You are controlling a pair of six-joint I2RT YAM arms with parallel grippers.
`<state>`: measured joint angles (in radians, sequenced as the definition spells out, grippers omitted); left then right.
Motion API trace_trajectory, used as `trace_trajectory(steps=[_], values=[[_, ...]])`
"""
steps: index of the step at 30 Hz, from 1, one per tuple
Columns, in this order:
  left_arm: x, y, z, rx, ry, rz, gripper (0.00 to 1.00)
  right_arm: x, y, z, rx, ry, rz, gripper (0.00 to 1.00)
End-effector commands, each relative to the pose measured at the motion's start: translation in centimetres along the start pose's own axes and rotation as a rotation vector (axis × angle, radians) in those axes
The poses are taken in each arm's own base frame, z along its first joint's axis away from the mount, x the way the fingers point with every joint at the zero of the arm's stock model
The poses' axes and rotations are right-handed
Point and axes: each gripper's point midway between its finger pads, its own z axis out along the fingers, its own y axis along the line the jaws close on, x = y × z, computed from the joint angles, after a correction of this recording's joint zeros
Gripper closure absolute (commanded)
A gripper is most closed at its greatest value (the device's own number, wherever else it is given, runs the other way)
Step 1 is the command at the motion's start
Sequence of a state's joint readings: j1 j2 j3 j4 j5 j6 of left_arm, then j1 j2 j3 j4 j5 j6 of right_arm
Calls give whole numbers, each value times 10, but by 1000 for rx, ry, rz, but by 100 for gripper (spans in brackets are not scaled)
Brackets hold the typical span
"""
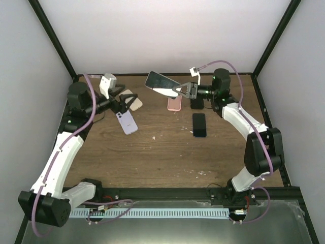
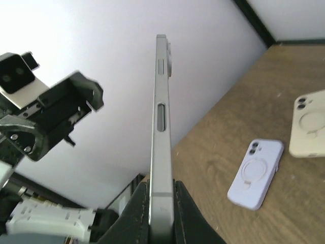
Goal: Take the phone out of the phone case
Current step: Place the phone case on the phone.
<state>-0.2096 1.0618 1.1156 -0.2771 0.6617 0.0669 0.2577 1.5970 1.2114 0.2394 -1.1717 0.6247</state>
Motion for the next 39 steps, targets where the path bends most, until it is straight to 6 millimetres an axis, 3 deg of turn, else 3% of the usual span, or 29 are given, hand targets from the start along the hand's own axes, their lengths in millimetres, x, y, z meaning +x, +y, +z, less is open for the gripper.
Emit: trace_trajectory(steps=[1, 5, 10, 19, 24, 28, 39], values=[[-21, 1, 10, 169, -114, -516, 12, -61, 21, -8, -11, -234, -95, 99], [-8, 23, 34, 203, -147, -748, 16, -79, 9, -9, 4, -319, 9, 99], [-9, 41, 53, 230, -211, -864, 18, -78, 5, -5, -28, -360, 143, 99], [-7, 24, 91, 329, -202, -942, 23, -49, 10, 23, -100, -322, 279, 99], [-10, 19, 102, 366, -206, -961, 31, -41, 17, 36, -140, -303, 303, 99], [-6, 23, 109, 364, -220, -993, 44, -34, 21, 44, -162, -289, 326, 99], [-7, 24, 108, 376, -245, -988, 93, -21, 12, 46, -157, -293, 337, 99]])
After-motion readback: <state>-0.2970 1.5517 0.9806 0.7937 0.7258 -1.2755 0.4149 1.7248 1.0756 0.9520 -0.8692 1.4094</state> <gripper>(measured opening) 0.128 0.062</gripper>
